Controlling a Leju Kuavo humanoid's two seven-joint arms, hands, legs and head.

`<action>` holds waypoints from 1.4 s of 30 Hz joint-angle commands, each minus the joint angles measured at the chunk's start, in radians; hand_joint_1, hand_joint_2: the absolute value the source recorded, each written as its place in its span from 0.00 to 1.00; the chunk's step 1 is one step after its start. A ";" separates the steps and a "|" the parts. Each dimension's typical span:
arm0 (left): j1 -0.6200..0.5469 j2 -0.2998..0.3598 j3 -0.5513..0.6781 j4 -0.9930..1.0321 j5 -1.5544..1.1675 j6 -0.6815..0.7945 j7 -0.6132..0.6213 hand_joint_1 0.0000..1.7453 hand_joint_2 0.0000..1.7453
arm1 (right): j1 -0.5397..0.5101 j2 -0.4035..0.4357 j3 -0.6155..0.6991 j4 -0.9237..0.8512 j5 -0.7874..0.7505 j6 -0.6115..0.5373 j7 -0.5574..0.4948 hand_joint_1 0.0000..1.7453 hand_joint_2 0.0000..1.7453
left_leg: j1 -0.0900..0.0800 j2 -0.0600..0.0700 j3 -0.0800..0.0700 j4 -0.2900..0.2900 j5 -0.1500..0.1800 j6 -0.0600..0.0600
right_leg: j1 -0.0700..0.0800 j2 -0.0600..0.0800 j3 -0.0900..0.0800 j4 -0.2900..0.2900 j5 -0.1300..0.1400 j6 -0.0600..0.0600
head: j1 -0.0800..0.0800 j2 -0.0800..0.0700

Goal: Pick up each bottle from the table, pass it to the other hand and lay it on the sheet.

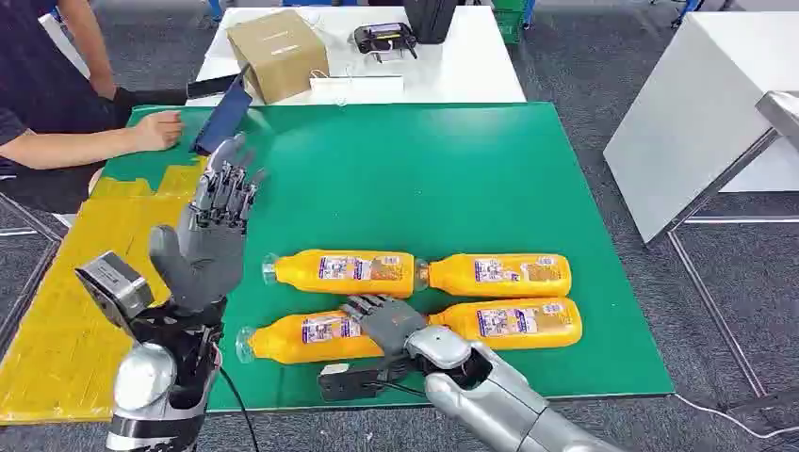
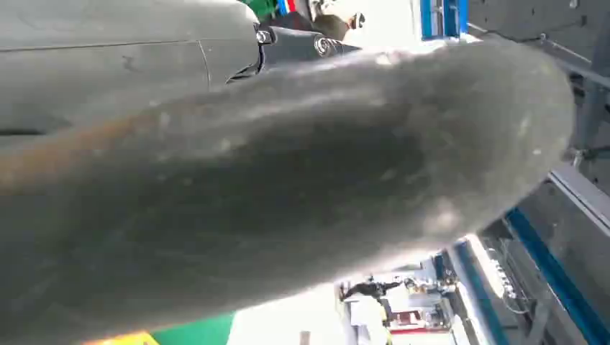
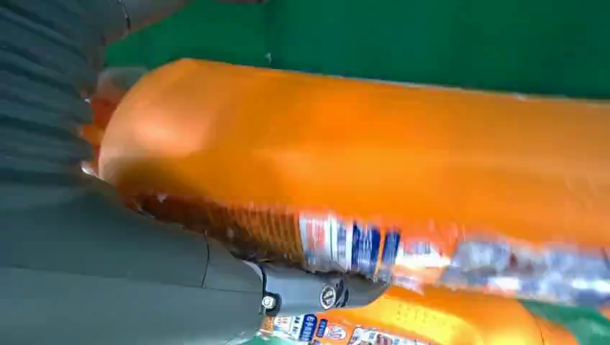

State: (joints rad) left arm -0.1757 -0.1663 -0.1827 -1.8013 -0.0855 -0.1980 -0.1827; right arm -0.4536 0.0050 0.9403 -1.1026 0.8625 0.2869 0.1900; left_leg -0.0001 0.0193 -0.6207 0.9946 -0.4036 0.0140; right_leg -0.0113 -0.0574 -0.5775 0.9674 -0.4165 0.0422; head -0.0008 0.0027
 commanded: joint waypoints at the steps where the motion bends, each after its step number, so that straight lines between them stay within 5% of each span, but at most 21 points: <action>1: -0.072 -0.013 -0.010 0.096 0.030 -0.010 -0.019 0.00 0.00 | -0.073 0.029 0.120 0.275 0.070 0.035 -0.042 1.00 1.00 | 0.001 -0.003 0.006 -0.001 -0.001 -0.001 | 0.000 0.003 0.007 -0.002 -0.001 -0.002 | 0.000 0.000; 12: -0.077 -0.038 0.047 0.096 0.023 0.061 -0.001 0.00 0.00 | -0.082 0.029 0.130 0.279 0.083 0.059 -0.080 1.00 1.00 | 0.001 0.008 0.015 -0.002 -0.003 -0.003 | 0.000 0.010 0.011 -0.002 0.001 -0.003 | 0.000 0.000; 17: -0.048 -0.076 0.182 0.028 0.088 0.245 0.053 0.00 0.00 | 0.003 0.016 0.000 0.134 -0.012 -0.064 -0.011 1.00 1.00 | 0.002 0.006 0.017 -0.002 -0.002 -0.003 | 0.001 0.011 0.013 -0.003 0.001 -0.005 | 0.000 0.000; 18: -0.037 -0.058 0.222 0.012 0.076 0.332 0.061 0.00 1.00 | 0.062 0.004 -0.060 0.032 -0.044 -0.153 0.003 1.00 1.00 | 0.002 0.007 0.017 -0.002 -0.003 -0.003 | 0.001 0.011 0.014 -0.003 0.001 -0.004 | 0.000 0.000; 21: 0.025 -0.004 0.306 -0.052 0.065 0.394 0.059 0.00 1.00 | 0.241 -0.016 -0.201 -0.317 -0.082 -0.293 0.004 1.00 1.00 | 0.002 0.007 0.019 -0.003 -0.004 -0.003 | 0.001 0.013 0.016 -0.003 0.000 -0.005 | 0.000 0.000; 22: 0.042 -0.002 0.325 -0.067 0.067 0.389 0.061 0.00 1.00 | 0.269 -0.024 -0.217 -0.402 -0.070 -0.258 0.029 1.00 1.00 | 0.002 0.009 0.017 -0.002 -0.003 -0.003 | 0.001 0.013 0.014 -0.002 0.000 -0.005 | 0.000 0.000; 25: 0.045 -0.008 0.324 -0.070 0.068 0.387 0.060 0.00 1.00 | 0.272 -0.025 -0.222 -0.417 -0.068 -0.247 0.037 1.00 1.00 | 0.002 0.008 0.012 0.000 -0.005 -0.004 | 0.000 0.013 0.009 0.002 -0.002 -0.005 | 0.001 0.000; 28: 0.103 0.014 0.309 -0.060 0.228 0.288 0.122 0.00 1.00 | 0.401 0.039 -0.366 -0.648 -0.133 -0.415 -0.127 1.00 1.00 | 0.002 0.004 0.007 0.000 -0.004 -0.003 | 0.001 0.011 0.004 0.001 -0.002 -0.005 | 0.000 0.000; 30: 0.138 0.017 0.294 -0.051 0.256 0.253 0.124 0.00 1.00 | 0.447 0.039 -0.406 -0.794 -0.173 -0.386 -0.143 1.00 1.00 | 0.000 0.005 0.004 0.000 -0.003 -0.003 | 0.000 0.009 0.001 0.002 -0.001 -0.004 | 0.000 0.000; 37: 0.137 0.016 0.290 -0.051 0.258 0.251 0.121 0.00 1.00 | 0.450 0.046 -0.416 -0.786 -0.171 -0.373 -0.146 1.00 1.00 | 0.000 0.003 0.002 -0.001 -0.003 -0.003 | 0.000 0.007 0.000 0.000 0.000 -0.004 | 0.000 0.000; 42: 0.262 0.041 0.202 -0.055 0.330 0.062 0.151 0.00 1.00 | 0.524 -0.016 -0.433 -0.892 -0.186 -0.441 -0.228 1.00 1.00 | 0.001 0.003 0.005 -0.002 -0.004 -0.003 | 0.000 0.008 0.003 -0.001 -0.001 -0.004 | 0.000 0.000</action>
State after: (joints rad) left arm -0.0300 -0.1675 0.0958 -1.8715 0.1872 0.0314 -0.0500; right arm -0.0162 0.0519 0.5692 -1.8257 0.6935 -0.1052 0.0218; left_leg 0.0002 0.0249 -0.6210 0.9942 -0.4057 0.0120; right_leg -0.0109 -0.0515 -0.5797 0.9675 -0.4153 0.0390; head -0.0004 0.0027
